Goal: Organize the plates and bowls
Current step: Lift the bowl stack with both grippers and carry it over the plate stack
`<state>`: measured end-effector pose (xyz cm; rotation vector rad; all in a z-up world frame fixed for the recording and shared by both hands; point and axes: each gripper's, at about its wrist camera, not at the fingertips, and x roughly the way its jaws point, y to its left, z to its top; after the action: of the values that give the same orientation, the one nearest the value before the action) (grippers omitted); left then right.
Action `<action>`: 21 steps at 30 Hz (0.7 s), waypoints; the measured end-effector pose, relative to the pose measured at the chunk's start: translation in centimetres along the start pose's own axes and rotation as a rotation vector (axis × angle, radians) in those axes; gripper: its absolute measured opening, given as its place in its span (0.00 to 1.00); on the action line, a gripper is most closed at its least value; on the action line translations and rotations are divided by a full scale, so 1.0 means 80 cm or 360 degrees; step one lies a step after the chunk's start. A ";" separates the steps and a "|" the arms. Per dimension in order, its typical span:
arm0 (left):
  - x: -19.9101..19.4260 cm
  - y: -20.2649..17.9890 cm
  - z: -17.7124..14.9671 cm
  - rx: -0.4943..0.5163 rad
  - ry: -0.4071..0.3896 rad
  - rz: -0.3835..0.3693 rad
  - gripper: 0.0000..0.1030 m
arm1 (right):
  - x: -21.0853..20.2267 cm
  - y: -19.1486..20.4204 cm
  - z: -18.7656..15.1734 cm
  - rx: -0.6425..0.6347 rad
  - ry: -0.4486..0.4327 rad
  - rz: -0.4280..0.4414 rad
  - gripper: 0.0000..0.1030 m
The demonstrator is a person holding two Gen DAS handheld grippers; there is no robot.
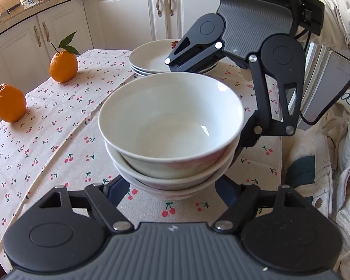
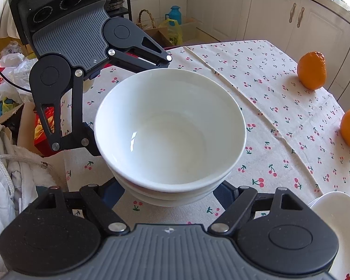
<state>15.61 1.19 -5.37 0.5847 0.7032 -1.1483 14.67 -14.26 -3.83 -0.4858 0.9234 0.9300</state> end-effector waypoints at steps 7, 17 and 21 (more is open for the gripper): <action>0.002 -0.004 0.016 0.0013 -0.0032 0.0011 0.77 | -0.017 -0.005 -0.006 -0.0007 -0.0013 -0.0031 0.83; 0.020 0.000 0.063 0.0078 -0.0104 -0.0008 0.78 | -0.058 -0.030 -0.024 0.0004 -0.0015 -0.0128 0.83; 0.033 0.010 0.091 0.0109 -0.0136 -0.0025 0.78 | -0.081 -0.050 -0.033 0.0010 -0.0019 -0.0194 0.83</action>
<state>18.41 -5.50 -2.55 0.5846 0.5980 -1.2088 15.06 -21.27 0.09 -0.5249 0.8759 0.8184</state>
